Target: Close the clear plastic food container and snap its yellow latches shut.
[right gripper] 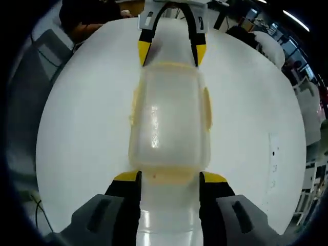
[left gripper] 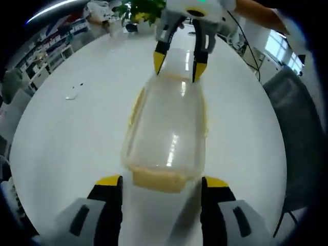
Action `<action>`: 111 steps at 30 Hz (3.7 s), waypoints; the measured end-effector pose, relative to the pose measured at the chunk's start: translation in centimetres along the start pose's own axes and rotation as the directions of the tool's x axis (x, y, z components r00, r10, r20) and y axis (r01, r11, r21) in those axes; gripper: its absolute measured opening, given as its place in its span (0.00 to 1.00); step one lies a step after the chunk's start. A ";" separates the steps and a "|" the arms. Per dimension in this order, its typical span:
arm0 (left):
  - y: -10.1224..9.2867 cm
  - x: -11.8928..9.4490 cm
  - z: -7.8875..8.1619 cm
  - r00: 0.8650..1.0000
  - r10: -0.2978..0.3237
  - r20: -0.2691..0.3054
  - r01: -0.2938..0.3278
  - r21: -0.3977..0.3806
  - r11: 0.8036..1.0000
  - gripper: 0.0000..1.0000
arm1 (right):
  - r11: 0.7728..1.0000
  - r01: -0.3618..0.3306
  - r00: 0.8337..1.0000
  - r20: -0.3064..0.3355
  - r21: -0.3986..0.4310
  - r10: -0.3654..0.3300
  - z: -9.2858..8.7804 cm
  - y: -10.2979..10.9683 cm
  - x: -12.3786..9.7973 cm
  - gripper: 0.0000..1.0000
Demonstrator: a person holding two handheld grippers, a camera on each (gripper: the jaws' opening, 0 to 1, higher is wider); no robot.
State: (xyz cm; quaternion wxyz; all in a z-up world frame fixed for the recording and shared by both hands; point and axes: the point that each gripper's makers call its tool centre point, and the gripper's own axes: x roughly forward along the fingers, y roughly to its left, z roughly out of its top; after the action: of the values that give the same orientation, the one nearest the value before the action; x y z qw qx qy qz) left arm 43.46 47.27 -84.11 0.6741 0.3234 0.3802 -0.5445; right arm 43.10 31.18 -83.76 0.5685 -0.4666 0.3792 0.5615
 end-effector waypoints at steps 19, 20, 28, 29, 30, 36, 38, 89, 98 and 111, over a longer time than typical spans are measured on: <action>-0.5 0.5 0.4 0.999 -0.051 -0.008 0.052 0.087 0.995 0.43 | 0.997 -0.045 0.999 -0.015 0.059 0.046 -0.6 0.4 1.0 0.38; -0.5 0.5 0.4 0.999 -0.051 -0.008 0.052 0.088 0.995 0.43 | 0.997 -0.045 0.999 -0.016 0.055 0.046 -0.6 0.4 1.1 0.38; -0.6 0.5 0.3 0.998 -0.059 -0.018 0.060 0.106 0.993 0.41 | 0.995 -0.078 0.997 -0.020 0.060 0.079 -0.6 0.7 1.1 0.39; -0.7 0.5 0.3 0.998 -0.057 -0.027 0.060 0.105 0.993 0.40 | 0.995 -0.078 0.997 -0.025 0.056 0.080 -0.5 0.8 1.2 0.39; -0.8 0.4 0.2 0.998 -0.060 -0.036 0.064 0.116 0.991 0.38 | 0.996 -0.079 0.996 -0.035 0.052 0.080 -0.5 0.9 1.2 0.38; -1.0 0.4 0.0 0.997 -0.062 -0.038 0.065 0.107 0.992 0.33 | 0.996 -0.079 0.995 -0.059 0.043 0.082 -0.7 0.8 1.1 0.37; -1.1 0.4 0.0 0.997 -0.062 -0.041 0.066 0.104 0.992 0.33 | 0.996 -0.078 0.995 -0.064 0.049 0.081 -0.7 1.0 1.1 0.37; -2.2 -3.6 8.6 0.969 0.085 0.231 -0.103 0.067 0.992 0.33 | 0.998 0.062 0.993 -0.095 -0.029 -0.065 -3.6 0.2 -9.7 0.36; -2.5 -0.9 13.0 0.950 0.095 0.297 -0.122 0.073 0.990 0.32 | 0.995 0.094 0.982 -0.163 -0.011 -0.095 -8.3 0.2 -11.6 0.36; -3.8 2.7 19.5 0.915 0.097 0.392 -0.148 0.103 0.984 0.32 | 0.992 0.126 0.954 -0.275 0.010 -0.118 -15.2 0.9 -14.4 0.36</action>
State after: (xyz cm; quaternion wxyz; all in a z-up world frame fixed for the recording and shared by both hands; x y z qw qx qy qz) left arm 43.22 28.61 -76.73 0.7458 0.2766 0.1827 -0.5779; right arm 42.44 12.49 -74.34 0.5505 -0.5544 0.4323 0.4503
